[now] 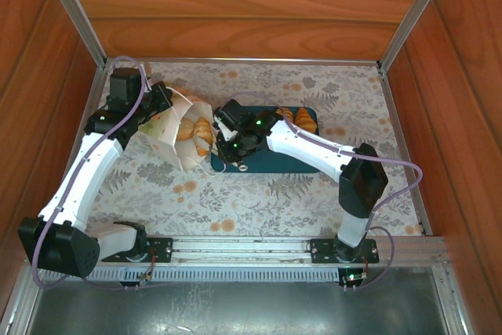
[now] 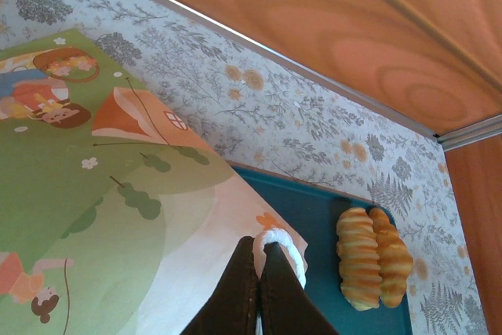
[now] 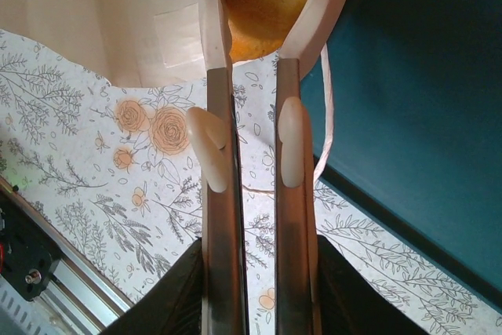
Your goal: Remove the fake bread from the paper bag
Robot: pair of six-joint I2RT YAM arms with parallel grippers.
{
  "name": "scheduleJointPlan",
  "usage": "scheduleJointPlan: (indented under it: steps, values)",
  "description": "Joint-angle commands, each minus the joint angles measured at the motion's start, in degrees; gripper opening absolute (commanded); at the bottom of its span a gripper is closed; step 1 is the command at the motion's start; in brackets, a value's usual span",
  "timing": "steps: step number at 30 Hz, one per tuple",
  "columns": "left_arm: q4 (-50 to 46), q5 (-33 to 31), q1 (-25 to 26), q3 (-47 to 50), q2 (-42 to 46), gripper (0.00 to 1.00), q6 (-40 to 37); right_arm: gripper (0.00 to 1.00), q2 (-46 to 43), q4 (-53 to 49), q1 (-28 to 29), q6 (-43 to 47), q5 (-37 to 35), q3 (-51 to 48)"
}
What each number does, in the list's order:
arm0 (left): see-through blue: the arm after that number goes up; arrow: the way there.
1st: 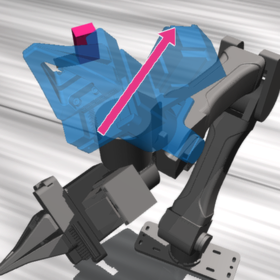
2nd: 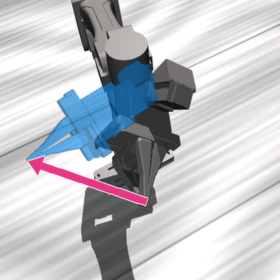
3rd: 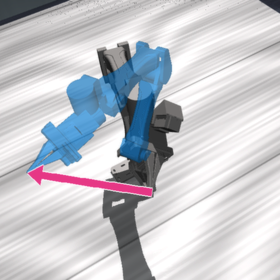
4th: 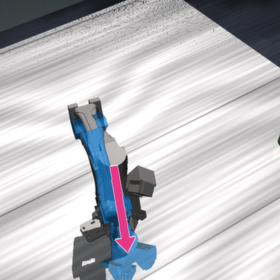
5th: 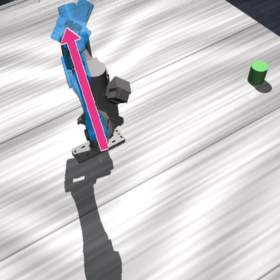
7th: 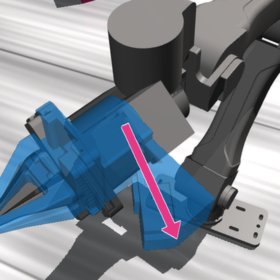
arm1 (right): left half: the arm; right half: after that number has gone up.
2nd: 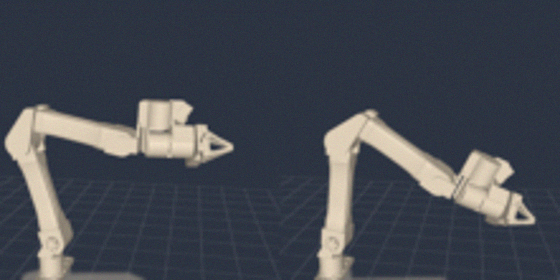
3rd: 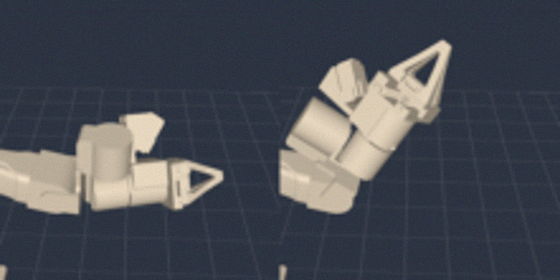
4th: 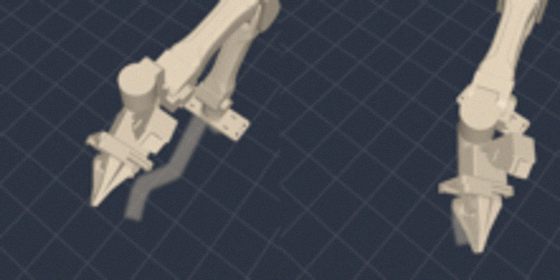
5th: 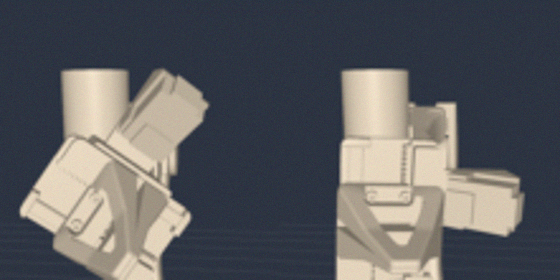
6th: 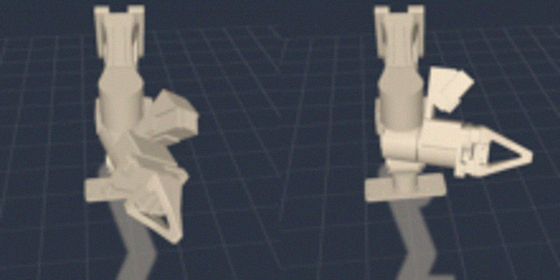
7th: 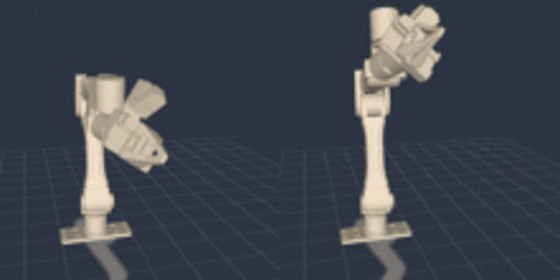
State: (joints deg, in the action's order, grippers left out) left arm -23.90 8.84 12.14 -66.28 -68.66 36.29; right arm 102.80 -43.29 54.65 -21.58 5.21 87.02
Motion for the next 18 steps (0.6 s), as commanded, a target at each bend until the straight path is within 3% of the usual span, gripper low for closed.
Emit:
scheduleJointPlan:
  steps: [1, 8, 18]
  values:
    - [1.4, -0.6, 0.6, -0.6, 0.4, 0.00, 0.5, 0.33, -2.8, 1.0, -0.3, -0.1, 1.4, 0.6]
    - [1.5, -1.3, 0.6, -0.4, 0.9, 0.00, 0.4, 0.33, -7.2, 0.1, -0.5, 2.8, 0.3, -2.0]
    - [1.6, -3.6, 0.5, 0.1, 1.4, 0.00, 1.2, 0.33, -21.4, -1.5, -1.7, 6.5, -3.1, -13.6]
